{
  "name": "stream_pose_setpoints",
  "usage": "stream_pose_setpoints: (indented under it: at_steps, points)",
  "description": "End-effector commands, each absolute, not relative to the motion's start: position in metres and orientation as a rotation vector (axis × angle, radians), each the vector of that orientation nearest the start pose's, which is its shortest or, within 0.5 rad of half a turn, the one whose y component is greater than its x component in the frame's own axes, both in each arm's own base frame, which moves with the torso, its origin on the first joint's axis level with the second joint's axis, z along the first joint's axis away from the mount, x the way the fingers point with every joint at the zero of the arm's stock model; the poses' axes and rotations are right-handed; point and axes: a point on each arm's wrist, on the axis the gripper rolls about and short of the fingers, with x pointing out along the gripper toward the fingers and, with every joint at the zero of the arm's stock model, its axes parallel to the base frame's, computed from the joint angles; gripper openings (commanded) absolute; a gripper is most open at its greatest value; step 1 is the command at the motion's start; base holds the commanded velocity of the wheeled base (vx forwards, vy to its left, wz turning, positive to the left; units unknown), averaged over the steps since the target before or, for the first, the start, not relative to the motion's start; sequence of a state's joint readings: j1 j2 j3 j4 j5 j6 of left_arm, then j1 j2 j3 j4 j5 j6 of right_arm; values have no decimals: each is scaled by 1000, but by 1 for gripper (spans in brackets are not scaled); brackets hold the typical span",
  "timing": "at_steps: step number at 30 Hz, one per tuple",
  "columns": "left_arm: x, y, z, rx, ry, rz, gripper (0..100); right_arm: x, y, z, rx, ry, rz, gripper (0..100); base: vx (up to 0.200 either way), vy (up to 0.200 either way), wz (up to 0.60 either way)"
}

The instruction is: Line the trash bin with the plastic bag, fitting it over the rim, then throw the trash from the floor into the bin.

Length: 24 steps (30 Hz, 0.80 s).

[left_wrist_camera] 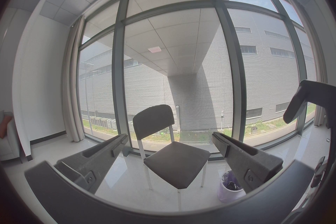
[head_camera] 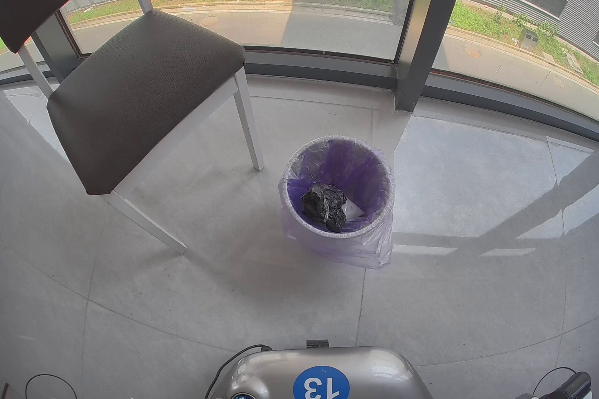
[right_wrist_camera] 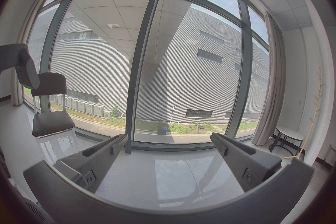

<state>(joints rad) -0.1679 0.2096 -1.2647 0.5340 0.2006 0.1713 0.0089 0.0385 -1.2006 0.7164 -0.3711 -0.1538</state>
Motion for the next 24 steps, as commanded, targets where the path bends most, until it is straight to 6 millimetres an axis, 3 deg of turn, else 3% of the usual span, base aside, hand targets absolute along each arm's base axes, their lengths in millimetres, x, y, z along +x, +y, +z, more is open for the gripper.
stream_pose_setpoints:
  at_steps: [1,14,18,24]
  points:
    - [-201,31,281,71,-540,110,100,-224,-9,239,-54,-466,-396,100,0,0,0]
    - [-178,23,262,24,-438,155,100,-202,-7,234,-38,-418,-297,100,0,0,0]
    - [-168,6,246,39,-394,226,100,-179,-6,232,-41,-420,-256,100,0,0,0]
    - [-157,3,225,50,-403,163,100,-156,-5,230,-52,-462,-210,100,0,0,0]
